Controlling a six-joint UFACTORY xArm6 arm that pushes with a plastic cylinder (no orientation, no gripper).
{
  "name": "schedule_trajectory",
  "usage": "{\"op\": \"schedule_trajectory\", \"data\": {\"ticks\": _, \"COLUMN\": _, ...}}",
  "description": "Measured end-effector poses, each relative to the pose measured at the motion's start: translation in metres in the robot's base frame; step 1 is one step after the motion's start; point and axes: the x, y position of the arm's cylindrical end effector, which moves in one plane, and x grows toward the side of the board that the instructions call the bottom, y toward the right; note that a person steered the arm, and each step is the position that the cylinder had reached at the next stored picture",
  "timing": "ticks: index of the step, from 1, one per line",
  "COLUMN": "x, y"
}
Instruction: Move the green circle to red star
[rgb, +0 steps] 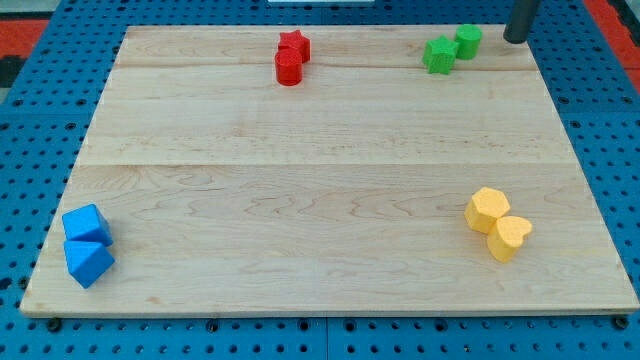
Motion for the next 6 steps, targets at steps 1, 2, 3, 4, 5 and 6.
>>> {"op": "schedule_trajectory", "data": {"ticks": 1, "x": 0.004, "y": -0.054}}
{"op": "schedule_trajectory", "data": {"ticks": 2, "x": 0.004, "y": -0.053}}
{"op": "schedule_trajectory", "data": {"ticks": 3, "x": -0.015, "y": -0.029}}
{"op": "schedule_trajectory", "data": {"ticks": 4, "x": -0.015, "y": -0.07}}
{"op": "schedule_trajectory", "data": {"ticks": 5, "x": -0.002, "y": -0.142}}
{"op": "schedule_trajectory", "data": {"ticks": 6, "x": 0.014, "y": -0.208}}
